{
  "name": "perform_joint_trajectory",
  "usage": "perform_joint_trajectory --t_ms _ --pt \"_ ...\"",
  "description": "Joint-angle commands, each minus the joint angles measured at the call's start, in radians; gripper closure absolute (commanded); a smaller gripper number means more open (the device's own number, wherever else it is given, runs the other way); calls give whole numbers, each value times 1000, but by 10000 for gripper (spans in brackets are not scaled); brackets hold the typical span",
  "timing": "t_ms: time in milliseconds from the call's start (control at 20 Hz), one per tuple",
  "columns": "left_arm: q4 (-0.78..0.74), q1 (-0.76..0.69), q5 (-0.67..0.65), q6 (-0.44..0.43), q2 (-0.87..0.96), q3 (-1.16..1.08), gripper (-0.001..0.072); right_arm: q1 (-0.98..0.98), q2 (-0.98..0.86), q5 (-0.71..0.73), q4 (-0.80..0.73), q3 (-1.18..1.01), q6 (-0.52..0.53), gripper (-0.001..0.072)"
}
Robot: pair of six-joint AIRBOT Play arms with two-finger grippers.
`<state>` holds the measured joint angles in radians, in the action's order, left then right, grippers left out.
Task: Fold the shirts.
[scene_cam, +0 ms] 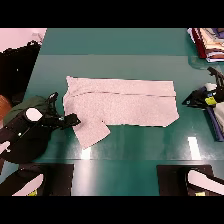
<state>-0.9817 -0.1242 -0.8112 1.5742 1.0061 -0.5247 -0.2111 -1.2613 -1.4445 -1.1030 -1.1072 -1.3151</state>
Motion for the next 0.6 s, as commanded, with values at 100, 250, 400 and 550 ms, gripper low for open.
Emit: perform_joint_trajectory --t_ms 100,250,400,550 --pt "3 -3 0 -3 -1 0 677 -87 24 30 -6 193 -3 302" --pt "4 -3 -8 -3 -1 -7 678 -73 9 83 41 312 -1 298" --pt "9 -3 -11 -3 -1 -10 677 -11 -30 171 87 372 1 298" --pt "8 -3 -14 -3 -1 -10 678 61 -47 246 99 376 0 302"
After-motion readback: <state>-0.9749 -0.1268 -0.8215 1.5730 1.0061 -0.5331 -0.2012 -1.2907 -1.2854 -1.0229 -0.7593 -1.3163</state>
